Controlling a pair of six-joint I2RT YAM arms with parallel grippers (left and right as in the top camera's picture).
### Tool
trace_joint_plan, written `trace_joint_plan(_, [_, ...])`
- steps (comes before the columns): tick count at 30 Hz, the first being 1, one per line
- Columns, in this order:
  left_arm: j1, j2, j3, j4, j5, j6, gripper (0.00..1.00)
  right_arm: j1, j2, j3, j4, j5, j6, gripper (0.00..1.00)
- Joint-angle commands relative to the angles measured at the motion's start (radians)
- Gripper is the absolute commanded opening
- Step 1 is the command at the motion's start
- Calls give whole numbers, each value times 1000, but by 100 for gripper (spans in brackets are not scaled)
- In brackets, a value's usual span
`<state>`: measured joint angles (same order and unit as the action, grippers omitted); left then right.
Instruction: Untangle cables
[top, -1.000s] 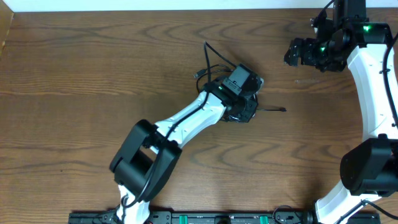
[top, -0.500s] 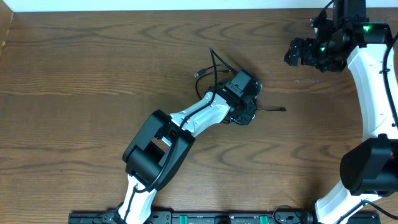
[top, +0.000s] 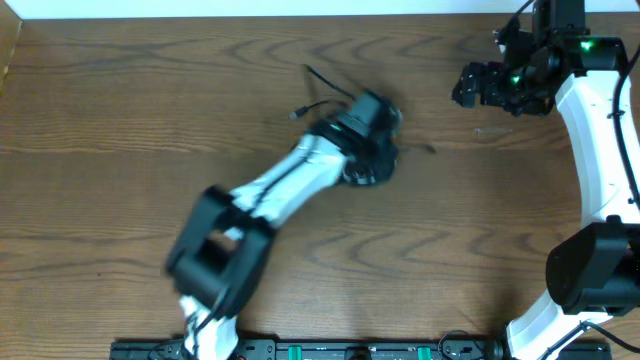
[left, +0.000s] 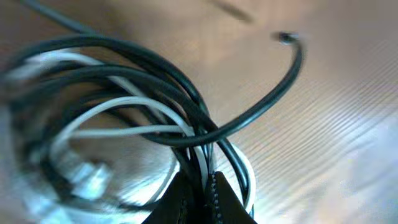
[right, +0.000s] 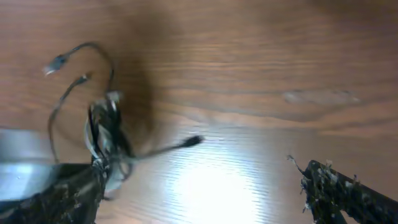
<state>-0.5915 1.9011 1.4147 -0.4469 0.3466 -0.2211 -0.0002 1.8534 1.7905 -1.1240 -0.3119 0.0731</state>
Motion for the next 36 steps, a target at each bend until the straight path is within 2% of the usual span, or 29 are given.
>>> trace_joint_plan(1, [67, -185, 40, -8, 35, -108, 7, 29, -14, 6, 13, -180, -71, 99])
trace_joint_plan(7, [128, -311, 40, -31, 36, -160, 7, 88, -14, 6, 85, -439, -128, 96])
trace_joint_plan(9, [137, -329, 40, -39, 35, -165, 8, 111, -14, 6, 111, -481, -127, 95])
trace_joint_plan(17, [179, -335, 40, -108, 4, -321, 7, 198, -14, 6, 180, -608, -134, 89])
trace_joint_plan(24, [220, -335, 40, -111, 5, -445, 7, 254, -13, 6, 199, -599, -121, 80])
trace_joint_plan(29, [220, -335, 40, -110, 4, -475, 7, 307, -12, 6, 230, -509, -22, 75])
trace_joint_plan(32, [222, -335, 40, -114, 4, -527, 7, 337, -12, 6, 243, -493, -13, 72])
trace_joint_plan(36, [222, -335, 40, -112, 3, -590, 7, 386, -12, 6, 240, -308, 56, 70])
